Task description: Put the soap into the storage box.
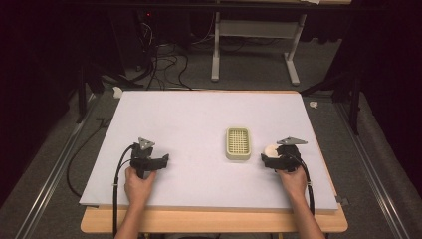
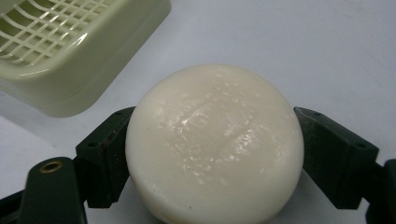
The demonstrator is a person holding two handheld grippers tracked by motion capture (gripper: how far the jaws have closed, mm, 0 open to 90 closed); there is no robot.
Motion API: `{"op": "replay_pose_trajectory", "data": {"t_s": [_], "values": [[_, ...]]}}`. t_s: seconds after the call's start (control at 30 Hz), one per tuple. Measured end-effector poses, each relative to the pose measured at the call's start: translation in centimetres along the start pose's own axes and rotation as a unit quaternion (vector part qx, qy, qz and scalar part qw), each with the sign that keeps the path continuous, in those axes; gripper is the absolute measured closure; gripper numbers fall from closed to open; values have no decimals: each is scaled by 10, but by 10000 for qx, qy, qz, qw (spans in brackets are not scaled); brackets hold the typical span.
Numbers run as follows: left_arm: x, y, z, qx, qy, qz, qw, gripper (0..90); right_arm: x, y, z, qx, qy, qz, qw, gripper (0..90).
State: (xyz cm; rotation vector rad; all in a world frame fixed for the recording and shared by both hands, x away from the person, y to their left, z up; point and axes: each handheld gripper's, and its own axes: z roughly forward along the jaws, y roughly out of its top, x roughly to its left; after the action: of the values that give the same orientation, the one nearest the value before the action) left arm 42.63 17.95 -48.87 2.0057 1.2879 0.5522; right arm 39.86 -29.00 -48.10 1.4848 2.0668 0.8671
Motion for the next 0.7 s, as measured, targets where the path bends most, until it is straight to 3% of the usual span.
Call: {"op": "replay_pose_trajectory", "data": {"t_s": [0.1, 0.5, 0.7], "values": [[0, 0, 0, -6, -3, -4, 10000, 189, 1, 0, 0, -10, 10, -27, 10000, 237], [0, 0, 0, 0, 2, 2, 10000, 190, 8, 3, 0, 19, -88, -132, 9999, 245], [-2, 0, -1, -16, 43, 56, 10000, 192, 10, 5, -9, -125, -4, -120, 9998, 245]]}}
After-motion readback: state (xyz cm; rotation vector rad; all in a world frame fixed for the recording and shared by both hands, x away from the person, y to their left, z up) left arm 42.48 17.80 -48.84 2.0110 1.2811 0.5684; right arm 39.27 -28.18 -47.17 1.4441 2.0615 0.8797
